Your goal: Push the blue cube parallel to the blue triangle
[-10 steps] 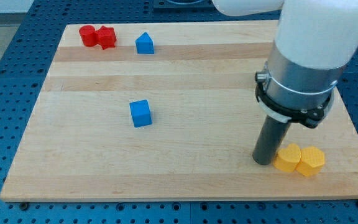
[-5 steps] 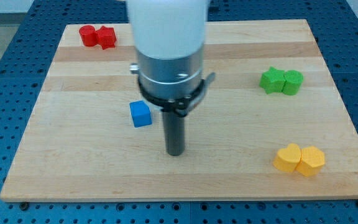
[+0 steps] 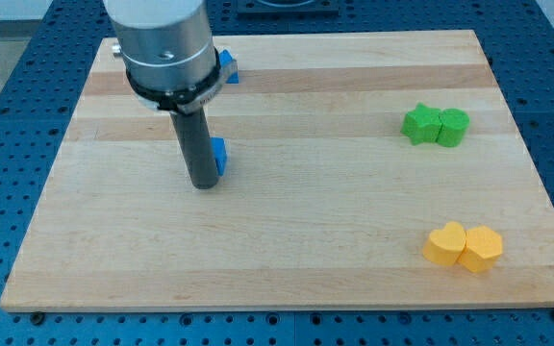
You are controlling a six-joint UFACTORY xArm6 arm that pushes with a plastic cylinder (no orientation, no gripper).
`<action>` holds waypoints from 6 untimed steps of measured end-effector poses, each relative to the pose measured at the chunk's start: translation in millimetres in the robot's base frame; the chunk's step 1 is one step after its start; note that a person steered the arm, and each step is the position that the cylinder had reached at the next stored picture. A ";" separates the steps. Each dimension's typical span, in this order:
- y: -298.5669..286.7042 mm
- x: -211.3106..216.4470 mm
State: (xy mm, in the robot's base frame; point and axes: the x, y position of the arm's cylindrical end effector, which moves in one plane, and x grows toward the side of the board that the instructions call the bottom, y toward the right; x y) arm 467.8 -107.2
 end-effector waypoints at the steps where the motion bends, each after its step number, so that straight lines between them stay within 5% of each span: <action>1: -13.6 -22.4; 6: 1.7 -83.3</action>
